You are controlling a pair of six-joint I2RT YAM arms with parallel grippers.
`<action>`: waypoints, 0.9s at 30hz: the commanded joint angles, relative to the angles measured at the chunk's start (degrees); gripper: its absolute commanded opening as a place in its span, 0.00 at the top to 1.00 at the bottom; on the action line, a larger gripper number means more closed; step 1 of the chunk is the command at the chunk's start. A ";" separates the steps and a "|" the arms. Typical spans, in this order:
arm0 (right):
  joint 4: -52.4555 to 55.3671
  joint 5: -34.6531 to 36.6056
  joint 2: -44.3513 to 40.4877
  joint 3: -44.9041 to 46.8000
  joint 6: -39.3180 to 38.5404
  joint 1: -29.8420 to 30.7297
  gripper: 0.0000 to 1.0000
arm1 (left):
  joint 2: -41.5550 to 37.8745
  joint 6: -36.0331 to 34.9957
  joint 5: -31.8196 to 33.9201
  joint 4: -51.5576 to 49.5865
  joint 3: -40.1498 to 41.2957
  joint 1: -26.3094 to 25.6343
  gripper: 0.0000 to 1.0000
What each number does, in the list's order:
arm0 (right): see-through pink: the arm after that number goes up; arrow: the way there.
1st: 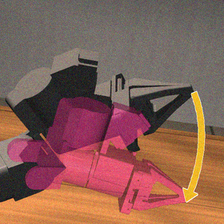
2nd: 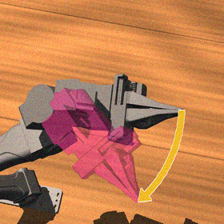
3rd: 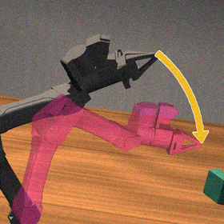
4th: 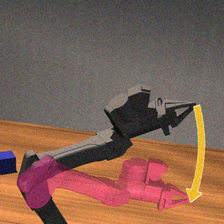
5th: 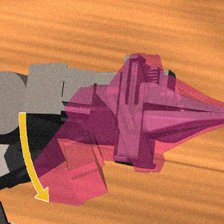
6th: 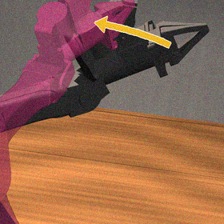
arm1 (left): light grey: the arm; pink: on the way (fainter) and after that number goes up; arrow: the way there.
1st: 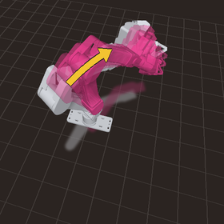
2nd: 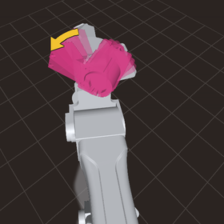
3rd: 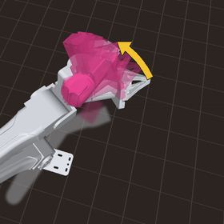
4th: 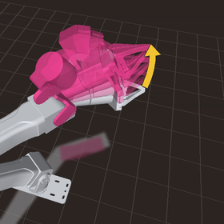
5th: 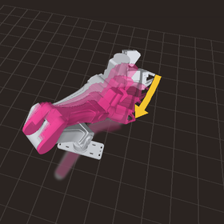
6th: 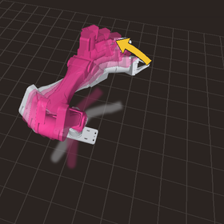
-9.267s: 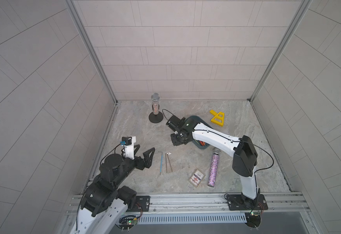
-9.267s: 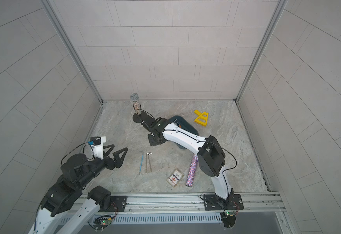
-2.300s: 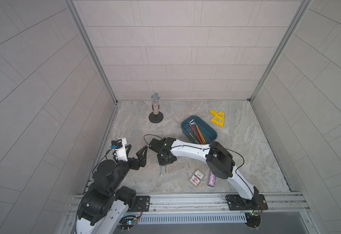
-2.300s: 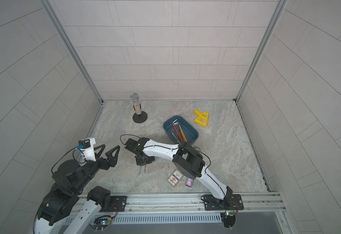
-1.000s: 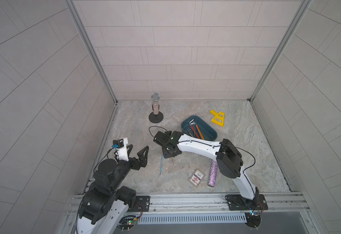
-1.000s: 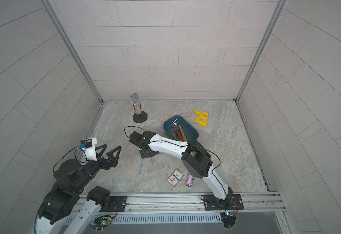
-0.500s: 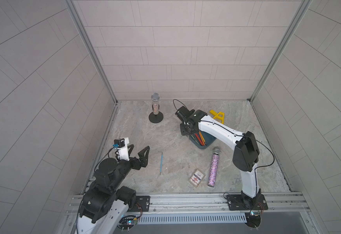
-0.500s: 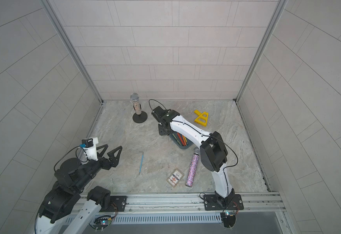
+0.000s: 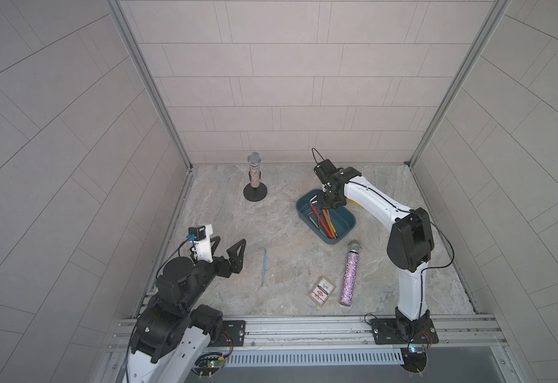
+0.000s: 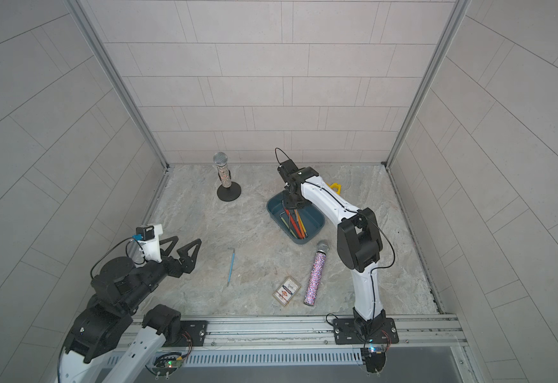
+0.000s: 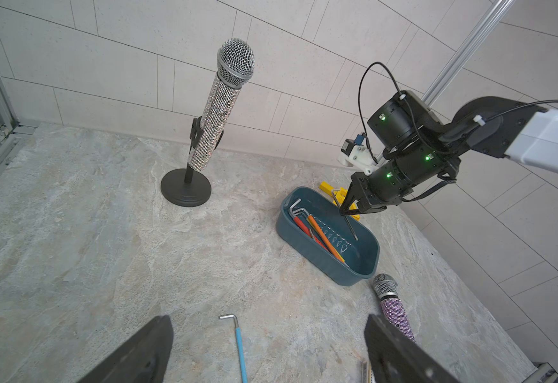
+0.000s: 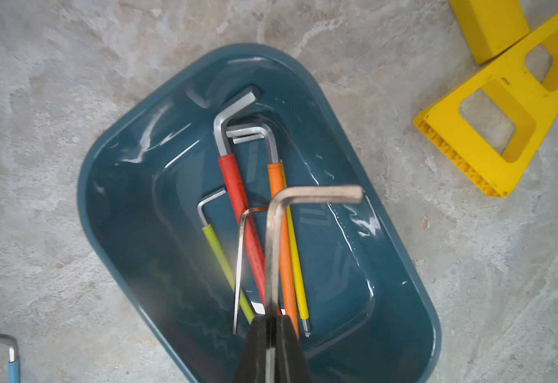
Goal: Put the hex key on the desktop into the storage box
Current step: Place the Allen key in the storage box.
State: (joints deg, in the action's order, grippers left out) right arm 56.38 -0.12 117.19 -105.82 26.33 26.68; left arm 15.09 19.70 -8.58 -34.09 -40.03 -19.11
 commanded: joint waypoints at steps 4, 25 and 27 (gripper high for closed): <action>1.80 -1.42 3.84 0.52 -2.15 -0.15 1.00 | 0.45 0.42 -0.25 1.48 0.48 0.25 0.03; 4.20 -2.75 10.57 -1.23 -1.73 -0.38 1.00 | 0.73 0.47 -0.30 1.57 0.53 0.26 0.03; 4.26 -2.62 10.61 -1.23 -1.65 -0.40 0.91 | 0.73 0.44 -0.30 1.57 0.54 0.25 0.03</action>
State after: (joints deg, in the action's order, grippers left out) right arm 58.61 -3.51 127.28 -105.95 24.80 26.57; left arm 15.18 19.88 -8.75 -34.09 -40.03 -19.11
